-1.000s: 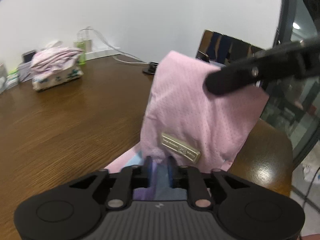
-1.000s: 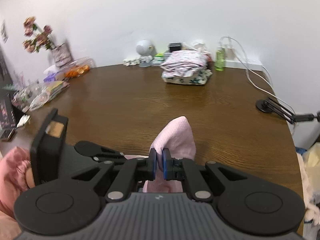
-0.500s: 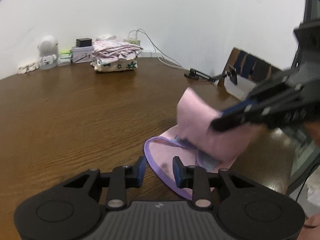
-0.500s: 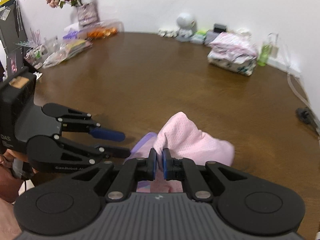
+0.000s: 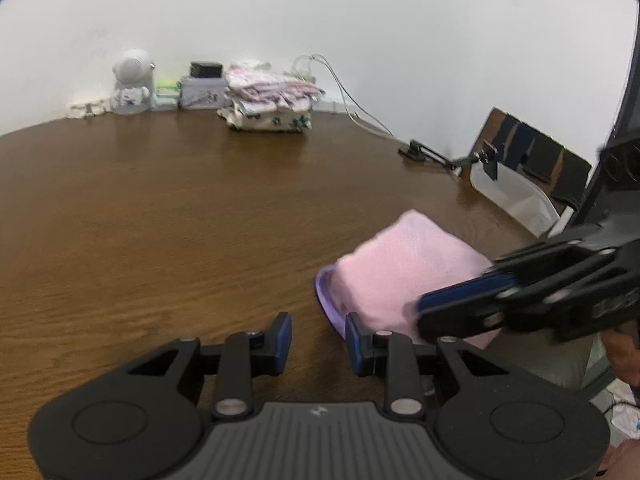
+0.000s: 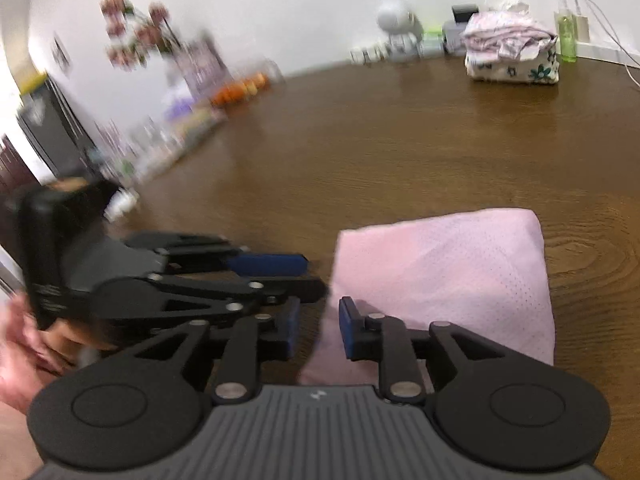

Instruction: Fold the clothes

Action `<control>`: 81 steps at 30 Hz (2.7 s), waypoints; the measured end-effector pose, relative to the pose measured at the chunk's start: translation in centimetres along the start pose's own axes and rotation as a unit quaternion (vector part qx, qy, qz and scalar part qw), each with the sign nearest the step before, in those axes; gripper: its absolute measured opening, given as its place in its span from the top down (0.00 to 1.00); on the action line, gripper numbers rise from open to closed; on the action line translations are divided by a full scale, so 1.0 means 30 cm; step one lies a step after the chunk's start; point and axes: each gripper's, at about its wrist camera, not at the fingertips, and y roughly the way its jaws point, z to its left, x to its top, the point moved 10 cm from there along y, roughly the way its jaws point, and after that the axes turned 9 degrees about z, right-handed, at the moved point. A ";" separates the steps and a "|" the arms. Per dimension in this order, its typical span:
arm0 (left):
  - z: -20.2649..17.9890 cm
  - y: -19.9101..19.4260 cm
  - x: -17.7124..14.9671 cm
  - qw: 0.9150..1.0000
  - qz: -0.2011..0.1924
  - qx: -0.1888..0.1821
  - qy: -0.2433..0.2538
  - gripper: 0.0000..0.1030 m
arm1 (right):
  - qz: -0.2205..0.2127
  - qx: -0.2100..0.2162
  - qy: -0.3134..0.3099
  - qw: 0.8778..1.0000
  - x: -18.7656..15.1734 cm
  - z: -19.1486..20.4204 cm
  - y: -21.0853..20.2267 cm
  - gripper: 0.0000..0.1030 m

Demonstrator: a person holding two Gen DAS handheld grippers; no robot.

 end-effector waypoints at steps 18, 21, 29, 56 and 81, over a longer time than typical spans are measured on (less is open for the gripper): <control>-0.183 0.132 0.040 0.995 0.021 0.042 0.092 0.79 | -0.069 -0.175 -0.043 0.981 -0.082 -0.212 -0.061 0.71; -0.166 0.115 0.051 0.995 0.022 0.039 0.087 0.79 | -0.074 -0.184 -0.052 0.979 -0.097 -0.203 -0.060 0.64; -0.225 0.044 0.131 0.994 0.001 0.017 0.105 0.78 | -0.121 -0.131 -0.048 0.983 0.018 -0.208 -0.133 0.59; -0.252 0.096 0.000 0.991 0.064 0.021 0.116 0.77 | -0.017 -0.104 -0.083 0.991 -0.083 -0.193 -0.075 0.67; 0.024 -0.074 0.019 0.988 0.024 -0.017 -0.152 0.15 | -0.009 -0.079 -0.163 0.983 -0.032 -0.050 -0.089 0.01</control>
